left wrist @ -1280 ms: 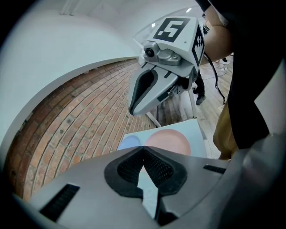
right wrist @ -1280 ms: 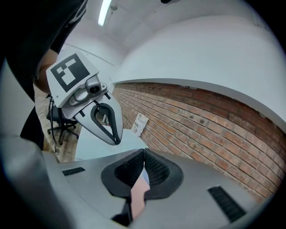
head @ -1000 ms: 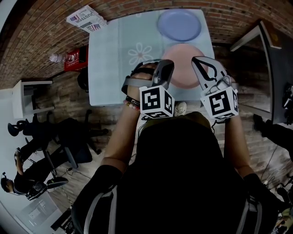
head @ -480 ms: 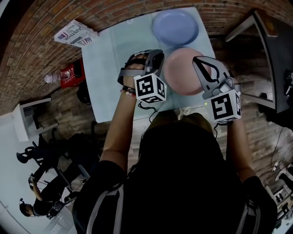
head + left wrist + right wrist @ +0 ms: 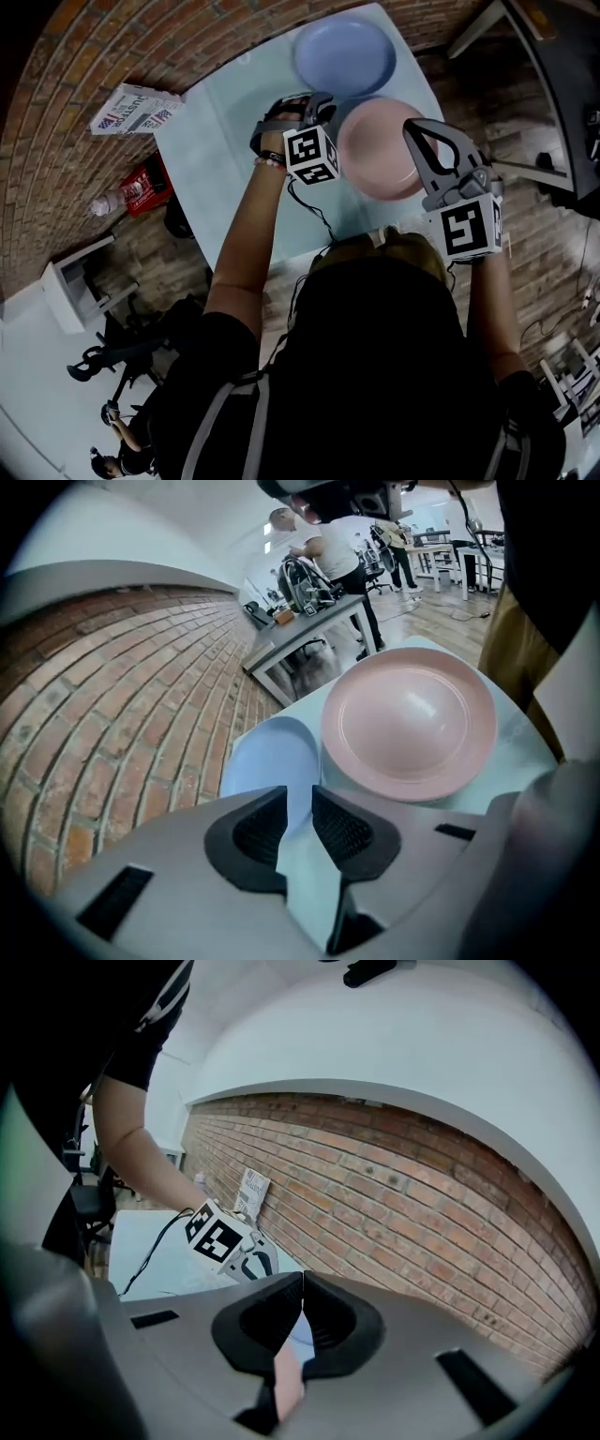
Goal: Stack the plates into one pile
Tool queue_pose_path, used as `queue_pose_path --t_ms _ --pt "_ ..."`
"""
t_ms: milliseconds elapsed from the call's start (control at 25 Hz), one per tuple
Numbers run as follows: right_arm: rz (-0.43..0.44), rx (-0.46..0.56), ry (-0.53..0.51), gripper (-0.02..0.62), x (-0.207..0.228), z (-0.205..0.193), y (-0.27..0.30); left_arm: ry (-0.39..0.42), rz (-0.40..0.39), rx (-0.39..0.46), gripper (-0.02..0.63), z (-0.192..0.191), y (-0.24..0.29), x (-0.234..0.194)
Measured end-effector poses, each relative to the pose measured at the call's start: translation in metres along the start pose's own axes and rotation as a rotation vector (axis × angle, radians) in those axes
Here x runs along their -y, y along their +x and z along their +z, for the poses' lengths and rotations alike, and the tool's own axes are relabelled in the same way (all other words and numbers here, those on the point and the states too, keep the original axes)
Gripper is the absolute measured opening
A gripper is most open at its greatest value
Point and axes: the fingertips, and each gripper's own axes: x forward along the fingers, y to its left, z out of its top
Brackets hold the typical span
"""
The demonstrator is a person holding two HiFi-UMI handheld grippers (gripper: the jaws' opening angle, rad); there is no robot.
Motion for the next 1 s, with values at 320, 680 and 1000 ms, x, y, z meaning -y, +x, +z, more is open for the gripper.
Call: queue_pose_path --t_ms 320,680,1000 --pt "-0.008 -0.063 0.05 0.034 0.008 -0.025 0.016 0.077 -0.1 -0.038 0.094 -0.019 0.066 0.01" --pt "-0.018 -0.099 0.073 0.034 0.014 -0.036 0.024 0.107 -0.168 -0.07 0.094 -0.036 0.1 0.019" --pt "-0.017 -0.121 0.091 0.034 0.014 -0.043 0.025 0.158 -0.191 -0.079 0.054 -0.035 0.116 0.022"
